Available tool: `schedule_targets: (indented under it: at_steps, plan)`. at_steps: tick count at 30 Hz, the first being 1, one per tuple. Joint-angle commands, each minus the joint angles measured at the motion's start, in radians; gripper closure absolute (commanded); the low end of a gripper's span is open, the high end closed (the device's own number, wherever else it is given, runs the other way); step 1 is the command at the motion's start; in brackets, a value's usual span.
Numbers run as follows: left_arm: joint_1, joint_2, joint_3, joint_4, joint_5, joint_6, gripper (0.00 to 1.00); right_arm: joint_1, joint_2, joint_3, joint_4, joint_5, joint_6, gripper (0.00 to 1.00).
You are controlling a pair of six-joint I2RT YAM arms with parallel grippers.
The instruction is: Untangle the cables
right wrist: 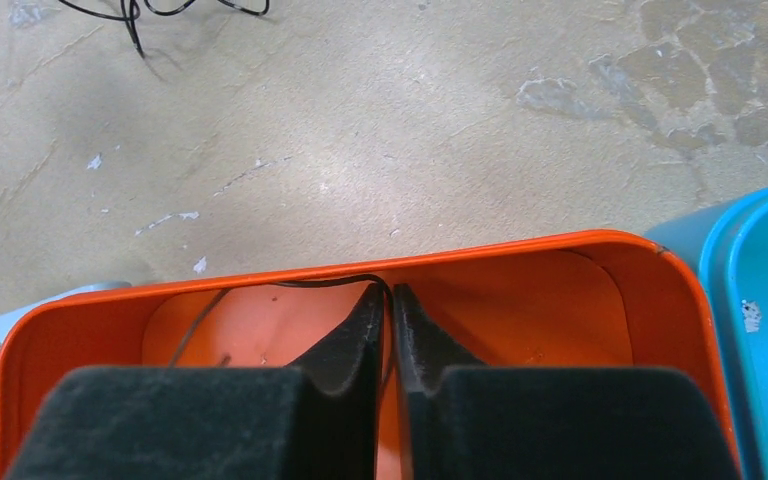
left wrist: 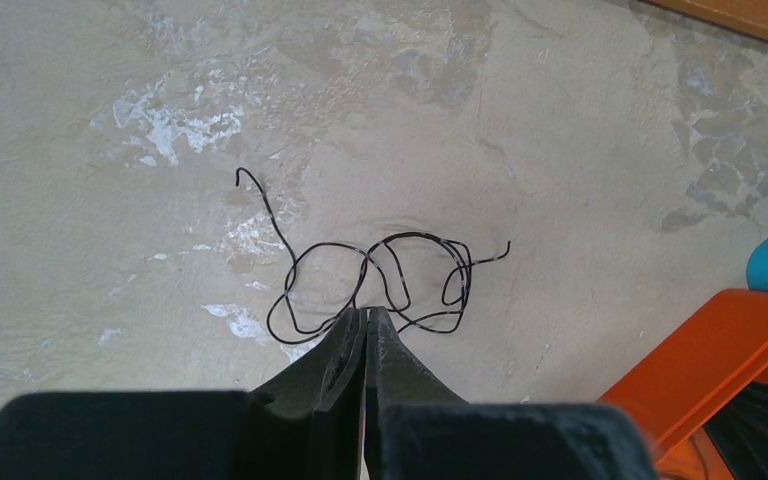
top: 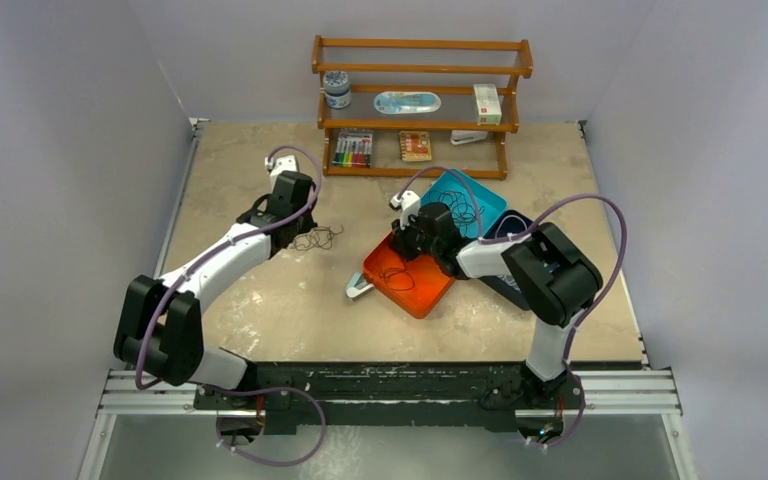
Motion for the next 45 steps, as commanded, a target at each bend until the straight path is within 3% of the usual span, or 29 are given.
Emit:
schedule_targets:
  at_steps: [1, 3, 7, 16, 22, 30, 37, 45]
  plan:
    - [0.008, -0.048, -0.014, 0.031, 0.004, -0.010, 1.00, 0.004, -0.083, -0.026, 0.060, 0.031, 0.009, 0.96]
    - [0.009, -0.051, -0.023, 0.035, -0.002, -0.023, 1.00, 0.005, -0.134, -0.036, 0.032, 0.050, 0.000, 1.00]
    - [0.010, -0.059, -0.044, 0.037, -0.025, -0.060, 0.76, 0.006, -0.246, -0.046, -0.060, 0.092, -0.019, 1.00]
    - [0.027, -0.032, -0.098, 0.090, -0.052, -0.161, 0.35, 0.005, -0.519, -0.048, -0.283, 0.179, -0.008, 1.00]
    - [0.029, 0.026, -0.121, 0.140, -0.066, -0.206, 0.31, 0.003, -0.653, 0.027, -0.375, 0.340, 0.044, 1.00]
    - [0.029, 0.116, -0.111, 0.227, -0.066, -0.186, 0.29, -0.035, -0.676, 0.168, -0.455, 0.553, 0.033, 1.00]
    - [0.029, 0.212, -0.066, 0.254, -0.093, -0.156, 0.29, -0.192, -0.604, 0.256, -0.480, 0.570, 0.080, 1.00]
    - [0.029, 0.222, -0.085, 0.281, -0.063, -0.163, 0.30, -0.278, -0.435, 0.286, -0.460, 0.627, 0.075, 1.00]
